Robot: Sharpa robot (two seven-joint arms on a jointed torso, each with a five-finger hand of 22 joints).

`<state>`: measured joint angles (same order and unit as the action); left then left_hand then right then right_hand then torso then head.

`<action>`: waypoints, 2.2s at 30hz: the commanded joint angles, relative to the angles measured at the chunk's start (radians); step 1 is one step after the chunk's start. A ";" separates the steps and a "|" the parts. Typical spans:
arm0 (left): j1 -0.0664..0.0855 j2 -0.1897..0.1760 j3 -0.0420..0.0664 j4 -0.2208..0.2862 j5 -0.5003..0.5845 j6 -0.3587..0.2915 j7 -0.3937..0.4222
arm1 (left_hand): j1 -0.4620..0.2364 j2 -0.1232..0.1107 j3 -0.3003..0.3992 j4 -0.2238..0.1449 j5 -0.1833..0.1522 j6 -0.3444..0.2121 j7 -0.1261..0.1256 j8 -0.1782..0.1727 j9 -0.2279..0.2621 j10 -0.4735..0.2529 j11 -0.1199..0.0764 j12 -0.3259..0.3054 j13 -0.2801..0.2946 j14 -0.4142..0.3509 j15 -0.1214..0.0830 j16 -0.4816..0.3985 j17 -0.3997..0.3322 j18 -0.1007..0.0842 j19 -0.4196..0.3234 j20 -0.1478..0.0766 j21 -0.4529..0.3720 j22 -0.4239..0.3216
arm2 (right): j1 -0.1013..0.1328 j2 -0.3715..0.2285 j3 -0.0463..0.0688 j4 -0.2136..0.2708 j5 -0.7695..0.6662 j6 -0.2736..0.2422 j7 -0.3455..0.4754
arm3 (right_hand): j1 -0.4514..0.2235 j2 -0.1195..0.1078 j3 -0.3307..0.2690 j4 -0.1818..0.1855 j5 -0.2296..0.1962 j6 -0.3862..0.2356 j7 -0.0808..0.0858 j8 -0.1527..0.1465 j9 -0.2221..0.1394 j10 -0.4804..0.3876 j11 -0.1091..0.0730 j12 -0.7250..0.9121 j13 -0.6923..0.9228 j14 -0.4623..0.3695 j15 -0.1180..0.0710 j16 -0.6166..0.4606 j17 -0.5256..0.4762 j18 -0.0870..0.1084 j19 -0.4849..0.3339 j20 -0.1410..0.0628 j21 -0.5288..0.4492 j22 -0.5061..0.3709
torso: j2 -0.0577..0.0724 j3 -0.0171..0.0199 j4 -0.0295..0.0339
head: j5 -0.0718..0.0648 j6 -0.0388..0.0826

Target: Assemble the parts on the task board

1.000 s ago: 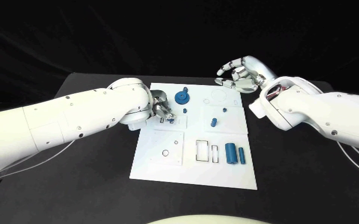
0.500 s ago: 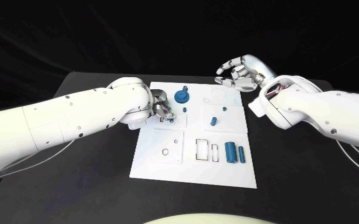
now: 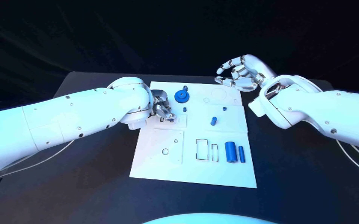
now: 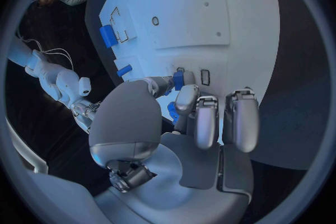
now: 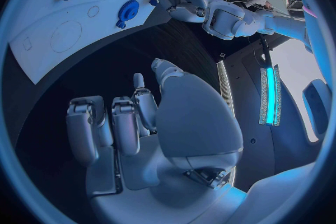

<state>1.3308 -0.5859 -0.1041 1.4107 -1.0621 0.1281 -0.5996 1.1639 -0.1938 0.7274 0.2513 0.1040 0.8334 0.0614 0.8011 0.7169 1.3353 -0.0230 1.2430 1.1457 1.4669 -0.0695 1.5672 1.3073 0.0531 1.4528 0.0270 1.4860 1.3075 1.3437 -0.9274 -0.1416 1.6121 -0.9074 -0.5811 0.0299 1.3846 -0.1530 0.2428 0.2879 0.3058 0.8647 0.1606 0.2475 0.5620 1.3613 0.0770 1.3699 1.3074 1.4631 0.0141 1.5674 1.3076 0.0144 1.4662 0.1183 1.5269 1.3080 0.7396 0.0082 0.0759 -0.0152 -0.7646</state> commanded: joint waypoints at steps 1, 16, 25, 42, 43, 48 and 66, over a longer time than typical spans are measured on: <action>-0.007 0.002 -0.004 0.004 0.001 0.033 -0.005 | 0.000 0.009 0.145 -0.148 -0.005 0.010 -0.013 0.004 0.012 0.006 0.001 0.006 0.001 0.104 -0.006 0.004 0.263 -0.009 0.005 0.000 0.005 0.067 | -0.001 0.001 0.000 0.000 -0.010 0.012 0.005 | -0.004 -0.008 0.007 0.000 0.006 0.006 -0.002 0.006 -0.001 -0.006 0.000 -0.007 0.043 0.100 -0.007 -0.007 0.237 0.000 0.071 -0.005 -0.004 0.227 | 0.000 0.0003 -0.0001 | -0.001 0.002; -0.007 0.001 -0.004 0.003 0.000 0.058 -0.004 | 0.004 0.008 0.146 -0.155 -0.006 0.010 -0.014 0.007 0.012 0.009 0.000 0.010 0.005 0.104 -0.008 0.004 0.263 -0.010 0.007 0.000 0.006 0.070 | -0.002 0.001 0.000 -0.003 -0.010 0.013 0.004 | -0.004 -0.008 0.007 0.000 0.006 0.006 -0.002 0.006 -0.001 -0.006 0.000 -0.007 0.043 0.100 -0.007 -0.007 0.237 0.000 0.071 -0.005 -0.004 0.227 | 0.000 -0.0002 0.0006 | -0.001 -0.002; -0.007 0.001 -0.004 0.004 0.000 0.066 -0.004 | 0.005 0.008 0.146 -0.157 -0.007 0.010 -0.014 0.007 0.012 0.010 0.000 0.010 0.006 0.104 -0.008 0.004 0.263 -0.010 0.007 -0.001 0.006 0.071 | -0.002 0.003 0.000 -0.005 -0.010 0.014 0.004 | -0.004 -0.008 0.007 0.000 0.006 0.006 -0.002 0.006 -0.001 -0.006 0.000 -0.007 0.043 0.100 -0.007 -0.007 0.237 0.000 0.071 -0.005 -0.004 0.227 | 0.000 -0.0004 0.0004 | 0.000 -0.002; -0.008 0.002 -0.004 0.001 -0.001 0.069 -0.006 | 0.000 0.009 0.144 -0.154 -0.008 0.012 -0.014 0.010 0.012 0.012 0.000 0.013 0.008 0.104 -0.008 0.004 0.263 -0.010 0.007 -0.001 0.006 0.071 | -0.003 0.003 0.000 -0.006 -0.010 0.014 0.004 | -0.009 -0.009 0.009 0.000 0.007 0.007 -0.003 0.007 -0.002 -0.006 -0.001 -0.007 0.042 0.100 -0.008 -0.007 0.236 0.000 0.071 -0.005 -0.004 0.227 | 0.001 0.0005 0.0000 | 0.000 0.000; -0.008 0.002 -0.004 0.000 -0.001 0.069 -0.006 | -0.010 0.010 0.140 -0.147 -0.009 0.014 -0.015 0.012 0.011 0.013 0.000 0.014 0.008 0.104 -0.008 0.004 0.263 -0.010 0.006 -0.001 0.006 0.070 | -0.003 0.003 0.000 -0.006 -0.010 0.014 0.004 | -0.009 -0.009 0.009 0.000 0.007 0.007 -0.003 0.007 -0.002 -0.006 -0.001 -0.007 0.042 0.100 -0.008 -0.007 0.236 0.000 0.071 -0.005 -0.004 0.227 | 0.001 0.0005 0.0000 | 0.000 0.000; -0.007 0.003 -0.004 -0.002 0.000 0.069 -0.008 | -0.058 0.005 0.114 -0.112 -0.011 0.021 -0.018 0.017 0.005 0.012 -0.002 0.013 0.007 0.104 -0.009 0.004 0.263 -0.010 0.007 -0.003 0.006 0.072 | -0.003 0.002 0.000 -0.005 -0.010 0.014 0.004 | -0.009 -0.009 0.009 0.000 0.007 0.007 -0.003 0.007 -0.002 -0.006 -0.001 -0.007 0.042 0.100 -0.008 -0.007 0.236 0.000 0.071 -0.005 -0.004 0.227 | 0.001 0.0005 0.0002 | -0.001 -0.002; -0.007 0.006 -0.004 -0.005 0.003 0.076 -0.009 | -0.109 -0.010 0.057 -0.071 -0.010 0.037 -0.025 0.023 -0.007 0.021 -0.008 0.027 0.021 0.104 -0.014 0.004 0.263 -0.011 0.011 -0.006 0.008 0.078 | -0.003 0.002 0.000 -0.004 -0.010 0.014 0.004 | -0.011 -0.010 0.009 0.000 0.006 0.007 -0.003 0.007 -0.002 -0.006 -0.001 -0.007 0.042 0.100 -0.008 -0.007 0.236 0.000 0.070 -0.005 -0.005 0.226 | 0.001 0.0005 0.0006 | -0.004 -0.007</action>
<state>1.3316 -0.5821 -0.1022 1.4041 -1.0683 0.1591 -0.5998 1.0614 -0.2017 0.7932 0.1788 0.0958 0.8566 0.0461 0.8206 0.7117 1.3496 -0.0303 1.2663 1.1659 1.4670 -0.0769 1.5672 1.3073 0.0533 1.4566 0.0230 1.4892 1.3073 1.3417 -0.9256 -0.1416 1.6067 -0.9074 -0.5785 0.0297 1.3780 -0.1595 0.2485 0.2880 0.3057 0.8680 0.1573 0.2513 0.5611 1.3613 0.0770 1.3659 1.3078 1.4668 0.0105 1.5636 1.3079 0.0144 1.4661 0.1183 1.5270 1.3080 0.7406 0.0084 0.0760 -0.0187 -0.7719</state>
